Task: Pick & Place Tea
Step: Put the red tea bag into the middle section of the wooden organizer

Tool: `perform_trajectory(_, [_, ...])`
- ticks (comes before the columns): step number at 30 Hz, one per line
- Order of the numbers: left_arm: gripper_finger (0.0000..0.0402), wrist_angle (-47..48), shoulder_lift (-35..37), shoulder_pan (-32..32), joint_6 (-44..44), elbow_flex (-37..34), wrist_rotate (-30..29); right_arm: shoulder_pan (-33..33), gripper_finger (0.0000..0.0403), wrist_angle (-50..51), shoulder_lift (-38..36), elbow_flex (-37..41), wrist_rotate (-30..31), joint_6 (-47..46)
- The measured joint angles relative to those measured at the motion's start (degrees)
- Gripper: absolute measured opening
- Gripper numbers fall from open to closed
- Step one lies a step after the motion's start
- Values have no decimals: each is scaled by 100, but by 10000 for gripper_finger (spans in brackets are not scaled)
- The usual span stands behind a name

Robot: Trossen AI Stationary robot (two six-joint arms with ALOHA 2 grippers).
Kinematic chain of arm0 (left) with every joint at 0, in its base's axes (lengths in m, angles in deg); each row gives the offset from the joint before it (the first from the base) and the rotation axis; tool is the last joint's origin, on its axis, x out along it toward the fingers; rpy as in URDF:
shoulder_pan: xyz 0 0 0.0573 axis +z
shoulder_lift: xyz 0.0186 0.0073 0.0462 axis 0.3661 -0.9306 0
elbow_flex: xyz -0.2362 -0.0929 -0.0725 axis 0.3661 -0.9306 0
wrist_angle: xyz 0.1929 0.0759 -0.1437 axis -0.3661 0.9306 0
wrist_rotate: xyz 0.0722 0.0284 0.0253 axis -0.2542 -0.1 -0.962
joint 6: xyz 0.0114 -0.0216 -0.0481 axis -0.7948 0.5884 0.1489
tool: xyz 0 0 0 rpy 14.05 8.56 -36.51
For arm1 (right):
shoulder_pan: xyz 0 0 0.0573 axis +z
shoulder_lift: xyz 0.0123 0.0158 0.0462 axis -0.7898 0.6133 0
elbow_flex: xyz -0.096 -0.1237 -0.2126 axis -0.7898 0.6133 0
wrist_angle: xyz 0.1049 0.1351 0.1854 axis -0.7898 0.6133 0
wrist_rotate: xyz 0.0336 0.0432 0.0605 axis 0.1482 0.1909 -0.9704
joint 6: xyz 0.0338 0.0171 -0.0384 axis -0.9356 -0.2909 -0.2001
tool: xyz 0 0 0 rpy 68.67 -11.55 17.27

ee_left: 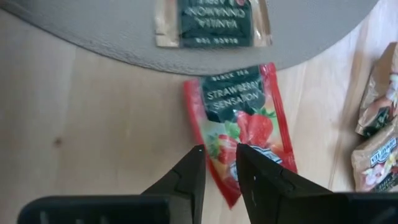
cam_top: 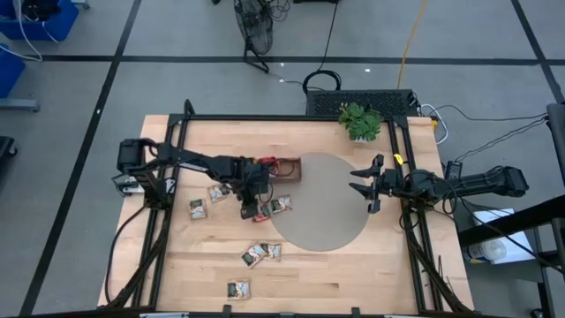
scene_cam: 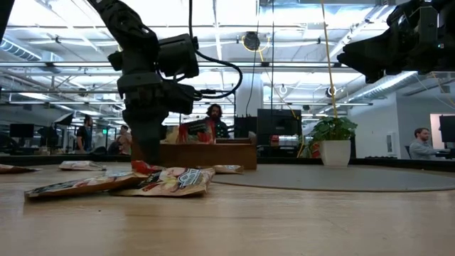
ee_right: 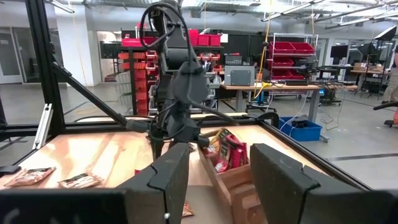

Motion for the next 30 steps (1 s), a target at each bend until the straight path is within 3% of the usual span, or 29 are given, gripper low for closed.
perform_trajectory(17, [93, 274, 465, -347, -134, 117, -294, -1, 155, -8, -1, 1, 0, 0])
perform_trajectory(23, [96, 445, 492, -336, 742, 114, -388, 0, 155, -4, 0, 0, 0, 0])
perform_trajectory(26, [117, 494, 493, -318, 1046, 116, -347, -1, 155, -3, -1, 2, 0, 0])
perform_trajectory(30, [180, 491, 499, -320, 1302, 118, -306, -2, 155, -2, -1, 2, -1, 0])
